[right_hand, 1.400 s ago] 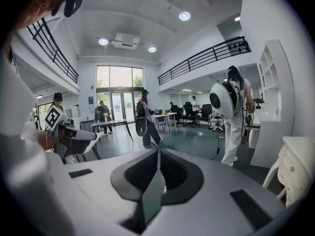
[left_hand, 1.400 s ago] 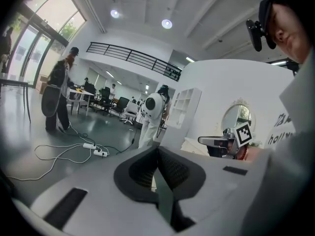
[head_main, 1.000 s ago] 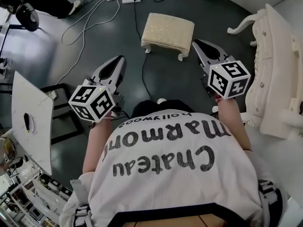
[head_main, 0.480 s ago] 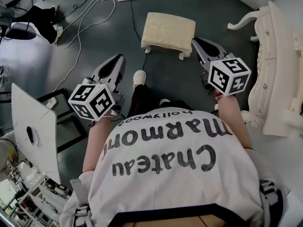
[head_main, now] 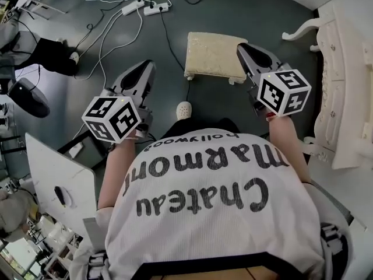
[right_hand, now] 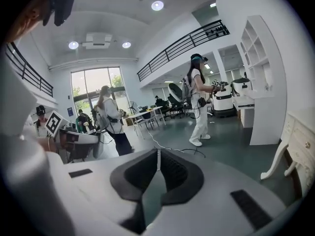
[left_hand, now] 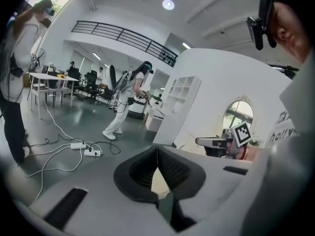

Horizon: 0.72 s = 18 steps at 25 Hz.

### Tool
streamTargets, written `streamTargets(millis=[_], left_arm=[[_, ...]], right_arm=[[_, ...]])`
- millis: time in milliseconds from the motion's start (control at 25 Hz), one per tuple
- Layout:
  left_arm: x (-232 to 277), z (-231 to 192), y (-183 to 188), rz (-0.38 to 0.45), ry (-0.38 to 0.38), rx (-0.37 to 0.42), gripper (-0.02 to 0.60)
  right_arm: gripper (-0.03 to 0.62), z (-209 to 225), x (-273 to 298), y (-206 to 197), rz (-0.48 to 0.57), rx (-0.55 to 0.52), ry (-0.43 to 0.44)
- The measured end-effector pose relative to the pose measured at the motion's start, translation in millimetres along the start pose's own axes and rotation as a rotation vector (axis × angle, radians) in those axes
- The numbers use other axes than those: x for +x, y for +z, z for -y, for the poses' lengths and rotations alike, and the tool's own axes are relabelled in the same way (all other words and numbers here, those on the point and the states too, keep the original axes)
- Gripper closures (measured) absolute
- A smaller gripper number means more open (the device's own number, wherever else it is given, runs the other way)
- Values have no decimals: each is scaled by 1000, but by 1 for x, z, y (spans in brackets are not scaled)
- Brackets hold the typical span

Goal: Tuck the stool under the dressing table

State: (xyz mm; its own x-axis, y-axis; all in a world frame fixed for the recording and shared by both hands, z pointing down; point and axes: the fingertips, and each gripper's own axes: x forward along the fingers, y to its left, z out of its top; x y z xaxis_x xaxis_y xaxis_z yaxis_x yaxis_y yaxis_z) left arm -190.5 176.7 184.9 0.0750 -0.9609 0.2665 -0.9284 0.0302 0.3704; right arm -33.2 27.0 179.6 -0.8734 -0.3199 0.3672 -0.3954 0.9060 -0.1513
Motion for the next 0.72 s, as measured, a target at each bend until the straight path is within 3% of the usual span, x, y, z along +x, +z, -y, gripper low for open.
streamTargets(millis=[360, 560, 720], left_arm=[[56, -57, 5, -105, -119, 42, 558], [114, -61, -47, -231, -157, 42, 558], [159, -53, -100, -369, -207, -22, 558]], right_arm=[[557, 16, 54, -12, 16, 86, -120], [557, 40, 65, -80, -50, 226, -185], [557, 63, 76, -139, -149, 362, -222]])
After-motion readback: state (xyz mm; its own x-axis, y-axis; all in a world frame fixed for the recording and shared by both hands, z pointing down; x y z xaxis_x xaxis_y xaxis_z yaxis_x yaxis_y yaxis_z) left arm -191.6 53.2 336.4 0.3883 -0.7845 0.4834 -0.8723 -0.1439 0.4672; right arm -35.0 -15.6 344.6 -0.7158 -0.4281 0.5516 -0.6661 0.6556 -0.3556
